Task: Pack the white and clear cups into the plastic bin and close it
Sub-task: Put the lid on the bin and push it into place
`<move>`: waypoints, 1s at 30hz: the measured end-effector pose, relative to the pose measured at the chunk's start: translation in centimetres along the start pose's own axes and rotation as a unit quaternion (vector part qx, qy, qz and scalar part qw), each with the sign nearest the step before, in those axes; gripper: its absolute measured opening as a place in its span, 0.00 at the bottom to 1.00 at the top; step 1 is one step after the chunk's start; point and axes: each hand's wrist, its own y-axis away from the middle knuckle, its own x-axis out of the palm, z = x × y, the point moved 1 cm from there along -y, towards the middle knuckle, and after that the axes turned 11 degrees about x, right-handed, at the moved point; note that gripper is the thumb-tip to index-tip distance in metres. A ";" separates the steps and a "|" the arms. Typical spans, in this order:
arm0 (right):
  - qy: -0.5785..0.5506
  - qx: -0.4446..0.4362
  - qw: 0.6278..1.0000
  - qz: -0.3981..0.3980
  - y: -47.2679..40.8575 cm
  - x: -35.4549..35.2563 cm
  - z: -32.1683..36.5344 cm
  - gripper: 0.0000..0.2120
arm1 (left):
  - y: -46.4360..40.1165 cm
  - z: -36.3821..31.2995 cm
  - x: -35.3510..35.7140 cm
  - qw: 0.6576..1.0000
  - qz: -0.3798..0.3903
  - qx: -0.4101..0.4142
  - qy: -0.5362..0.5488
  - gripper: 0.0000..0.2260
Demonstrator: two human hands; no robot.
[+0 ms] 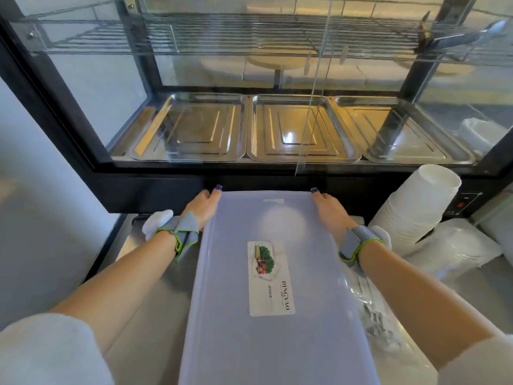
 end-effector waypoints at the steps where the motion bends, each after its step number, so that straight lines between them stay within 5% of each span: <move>1: -0.012 0.008 1.000 -0.005 -0.2 0.2 0.0 0.24 | -0.2 0.1 0.1 1.000 -0.005 0.006 0.007 0.23; 10: -0.160 0.013 0.987 0.017 -0.4 0.3 -1.1 0.13 | -1.0 1.2 1.2 0.996 -0.060 0.032 0.064 0.21; 12: -0.152 0.015 0.988 0.011 -0.7 0.4 -1.0 0.09 | -1.0 1.2 1.1 0.995 -0.065 0.029 0.069 0.21; 23: 0.047 0.018 0.998 -0.044 1.9 -0.3 -1.1 0.27 | 1.8 0.1 0.8 0.997 -0.078 -0.024 -0.014 0.25; 30: 0.050 -0.011 0.995 -0.088 7.6 -0.7 -4.7 0.21 | 6.6 2.1 1.3 0.997 -0.050 -0.023 -0.052 0.26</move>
